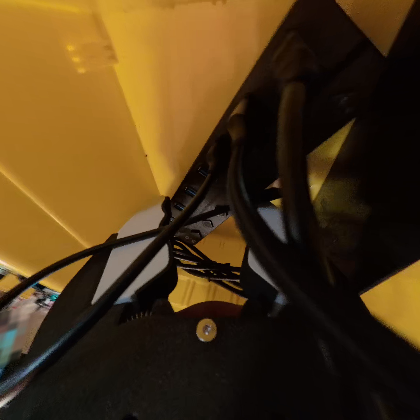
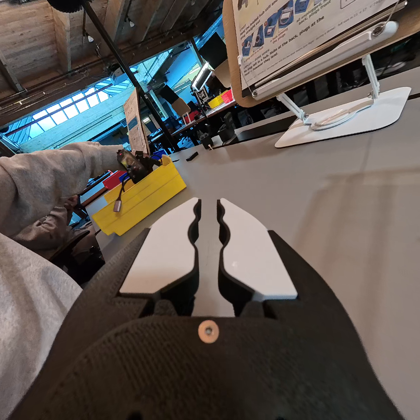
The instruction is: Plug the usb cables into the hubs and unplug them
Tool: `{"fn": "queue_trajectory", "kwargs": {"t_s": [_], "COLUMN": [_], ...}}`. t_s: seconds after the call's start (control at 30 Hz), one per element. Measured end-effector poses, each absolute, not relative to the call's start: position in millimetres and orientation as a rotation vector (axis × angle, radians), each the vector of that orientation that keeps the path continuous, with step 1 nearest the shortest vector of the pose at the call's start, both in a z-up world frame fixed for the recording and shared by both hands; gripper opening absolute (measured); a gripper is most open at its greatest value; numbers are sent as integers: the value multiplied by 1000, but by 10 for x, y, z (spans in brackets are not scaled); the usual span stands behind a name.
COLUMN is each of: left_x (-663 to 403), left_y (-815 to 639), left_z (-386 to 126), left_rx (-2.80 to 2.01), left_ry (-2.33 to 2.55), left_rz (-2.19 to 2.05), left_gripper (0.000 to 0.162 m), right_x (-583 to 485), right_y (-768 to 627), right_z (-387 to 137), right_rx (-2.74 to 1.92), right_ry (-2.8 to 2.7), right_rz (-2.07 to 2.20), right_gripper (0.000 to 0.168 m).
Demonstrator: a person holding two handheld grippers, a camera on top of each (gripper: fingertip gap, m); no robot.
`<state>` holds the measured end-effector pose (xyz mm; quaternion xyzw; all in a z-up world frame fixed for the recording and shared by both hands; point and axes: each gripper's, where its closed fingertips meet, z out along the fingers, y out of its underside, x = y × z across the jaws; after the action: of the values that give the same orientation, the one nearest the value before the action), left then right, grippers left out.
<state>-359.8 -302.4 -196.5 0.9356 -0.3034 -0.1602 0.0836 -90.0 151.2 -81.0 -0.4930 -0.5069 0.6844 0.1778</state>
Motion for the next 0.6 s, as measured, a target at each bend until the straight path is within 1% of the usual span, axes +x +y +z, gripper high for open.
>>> {"fn": "queue_trajectory", "kwargs": {"t_s": [0.17, 0.2, 0.3, 0.33, 0.37, 0.4, 0.43, 0.47, 0.5, 0.57, 0.6], "left_x": [-3631, -3624, -3624, -3664, -3699, -3776, -3817, -3864, -3889, -3898, -3894], "left_y": [-3255, -3286, -3328, -3338, -3393, -3427, -3419, -3383, -3334, -3188, -3140], "left_z": [-1907, -1884, -1800, -1785, -1791, -1786, -1769, -1750, -1738, -1754, -1790], "left_rx": [2806, 2816, 2888, 2892, 2862, 2824, 2815, 2814, 2821, 2859, 2851], "left_ry": [-595, -570, -482, -490, -484, -464, -466, -475, -488, -546, -607], "left_rz": [-373, -360, -353, -406, -435, -498, -528, -568, -588, -603, -595], "left_gripper": [59, 47, 2, 4, 27, 42, 53, 70, 80, 87, 83], "right_x": [-861, -849, -815, -808, -803, -801, -799, -797, -793, -781, -775], "right_y": [1555, 1565, 1606, 1620, 1634, 1645, 1654, 1661, 1666, 1675, 1679], "right_z": [-780, -778, -780, -784, -786, -785, -785, -784, -783, -789, -799], "right_rx": [-1394, -1390, -1392, -1399, -1407, -1416, -1424, -1431, -1436, -1443, -1445], "right_ry": [-1415, -1416, -1406, -1396, -1384, -1370, -1357, -1347, -1340, -1336, -1339], "right_rz": [1952, 1947, 1944, 1953, 1967, 1983, 2000, 2013, 2021, 2021, 2013], "right_gripper": [13, 13, 13, 13, 13, 13, 13, 13, 13, 13, 13]}}
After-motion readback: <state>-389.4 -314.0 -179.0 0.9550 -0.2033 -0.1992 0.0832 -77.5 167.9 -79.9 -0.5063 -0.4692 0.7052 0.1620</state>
